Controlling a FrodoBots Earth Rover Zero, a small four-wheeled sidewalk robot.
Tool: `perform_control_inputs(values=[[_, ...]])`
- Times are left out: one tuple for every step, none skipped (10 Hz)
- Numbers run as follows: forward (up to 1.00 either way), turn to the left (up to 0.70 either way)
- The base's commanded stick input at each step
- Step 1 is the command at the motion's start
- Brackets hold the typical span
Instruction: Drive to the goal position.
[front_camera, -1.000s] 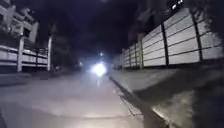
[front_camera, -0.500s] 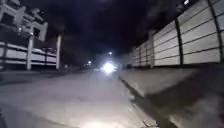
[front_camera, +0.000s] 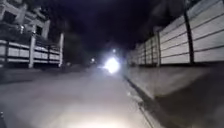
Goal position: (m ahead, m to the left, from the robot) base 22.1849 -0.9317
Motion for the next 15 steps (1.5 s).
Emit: perform_control_inputs(values=[[0.5,0.0],[0.5,0.0],[0.5,0.0],[0.5,-0.5],[0.5,-0.5],[0.5,-0.5],[0.5,0.0],[0.5,0.0],[0.5,0.0],[0.5,0.0],[0.5,0.0],[0.5,0.0],[0.5,0.0],[0.5,0.0],[0.5,0.0]])
